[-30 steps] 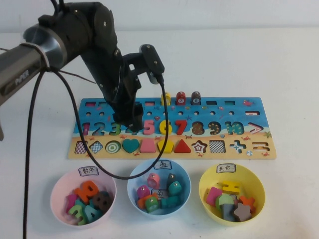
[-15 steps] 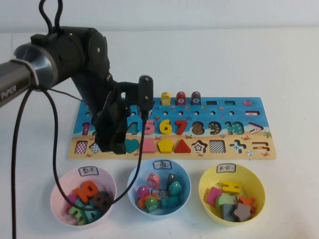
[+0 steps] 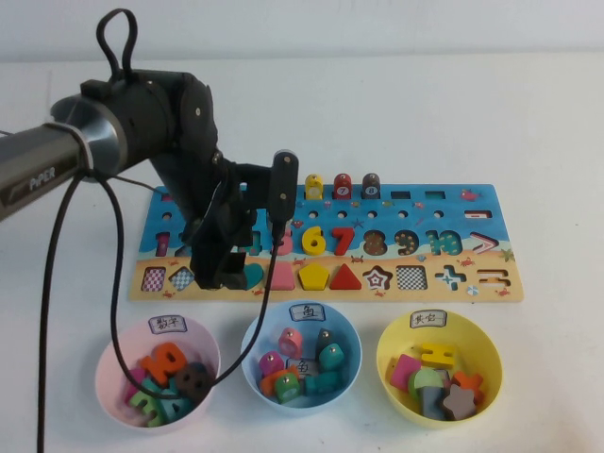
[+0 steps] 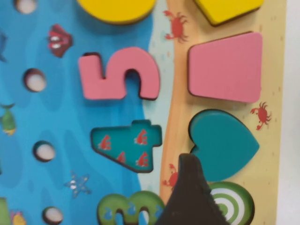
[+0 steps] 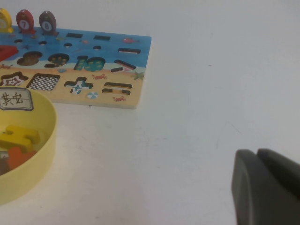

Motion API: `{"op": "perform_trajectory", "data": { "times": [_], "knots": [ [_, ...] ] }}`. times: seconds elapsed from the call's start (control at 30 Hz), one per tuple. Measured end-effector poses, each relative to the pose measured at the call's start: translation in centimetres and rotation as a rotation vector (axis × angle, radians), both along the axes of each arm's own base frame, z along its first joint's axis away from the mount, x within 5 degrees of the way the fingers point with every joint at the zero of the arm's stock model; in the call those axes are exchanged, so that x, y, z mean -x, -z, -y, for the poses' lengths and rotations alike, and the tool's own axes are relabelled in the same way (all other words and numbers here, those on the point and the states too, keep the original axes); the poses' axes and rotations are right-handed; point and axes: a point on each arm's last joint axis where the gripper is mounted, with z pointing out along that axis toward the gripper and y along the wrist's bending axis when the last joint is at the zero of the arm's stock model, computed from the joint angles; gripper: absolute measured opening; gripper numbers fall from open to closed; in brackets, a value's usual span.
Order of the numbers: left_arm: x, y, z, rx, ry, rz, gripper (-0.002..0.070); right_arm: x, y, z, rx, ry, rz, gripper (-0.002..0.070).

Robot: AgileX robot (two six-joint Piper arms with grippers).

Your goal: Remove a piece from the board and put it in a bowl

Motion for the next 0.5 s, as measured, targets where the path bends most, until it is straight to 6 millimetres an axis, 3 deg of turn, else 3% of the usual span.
{"op": "perform_trajectory", "data": {
  "times": [0.5],
  "knots": [
    [-0.02, 0.49, 0.22, 0.014, 0.001, -0.02, 0.044, 0.0, 0.0, 0.0, 0.0, 0.0, 0.0, -0.0017]
  ]
}}
